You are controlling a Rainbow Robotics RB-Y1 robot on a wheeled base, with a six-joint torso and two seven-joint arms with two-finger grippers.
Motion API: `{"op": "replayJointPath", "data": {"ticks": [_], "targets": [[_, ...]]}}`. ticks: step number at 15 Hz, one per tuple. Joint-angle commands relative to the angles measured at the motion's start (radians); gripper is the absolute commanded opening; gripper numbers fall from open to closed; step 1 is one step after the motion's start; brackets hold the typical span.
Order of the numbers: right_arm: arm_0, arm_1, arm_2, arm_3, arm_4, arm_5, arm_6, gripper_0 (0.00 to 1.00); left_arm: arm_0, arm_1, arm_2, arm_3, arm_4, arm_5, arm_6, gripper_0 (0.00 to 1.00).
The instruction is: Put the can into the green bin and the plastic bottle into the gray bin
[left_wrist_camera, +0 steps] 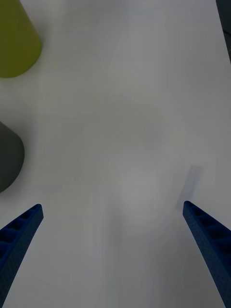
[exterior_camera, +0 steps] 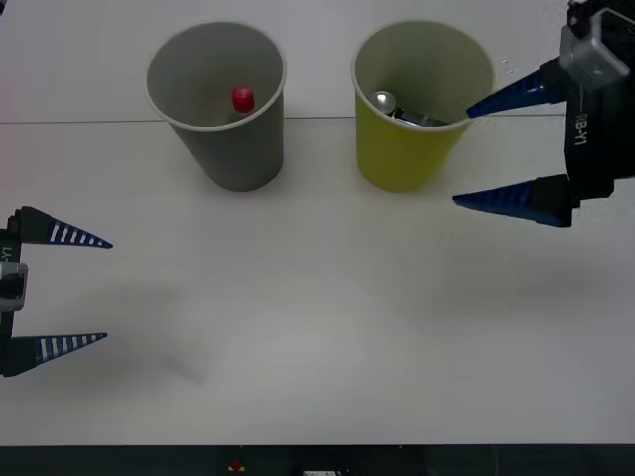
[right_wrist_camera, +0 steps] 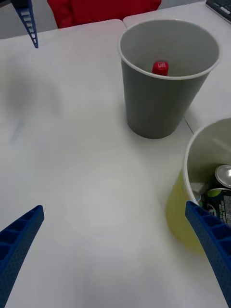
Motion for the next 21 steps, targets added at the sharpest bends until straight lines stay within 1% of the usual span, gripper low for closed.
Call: {"op": "replayJointPath", "data": {"ticks": [1,4,8,12,14,18,21], "targets": [[0.117,0.0,-0.064,-0.001,-0.05,-0.001,0.126,1.0,0.0,0.0,0.0,0.0,0.0,0.0,0.0,1.0],[0.235,0.002,-0.114,-0.003,-0.064,-0.005,0.259,1.0,0.0,0.0,0.0,0.0,0.0,0.0,0.0,1.0],[0.35,0.004,-0.166,-0.001,-0.066,-0.005,0.382,1.0,0.0,0.0,0.0,0.0,0.0,0.0,0.0,1.0],[0.442,0.047,-0.199,0.022,-0.067,-0.007,0.502,1.0,0.0,0.0,0.0,0.0,0.0,0.0,0.0,1.0],[0.467,0.053,-0.202,0.043,-0.067,-0.008,0.559,1.0,0.0,0.0,0.0,0.0,0.0,0.0,0.0,1.0],[0.47,0.074,-0.229,0.13,-0.067,-0.082,0.669,1.0,0.0,0.0,0.0,0.0,0.0,0.0,0.0,1.0],[0.468,0.074,-0.227,0.155,-0.067,-0.082,0.703,1.0,0.0,0.0,0.0,0.0,0.0,0.0,0.0,1.0]]}}
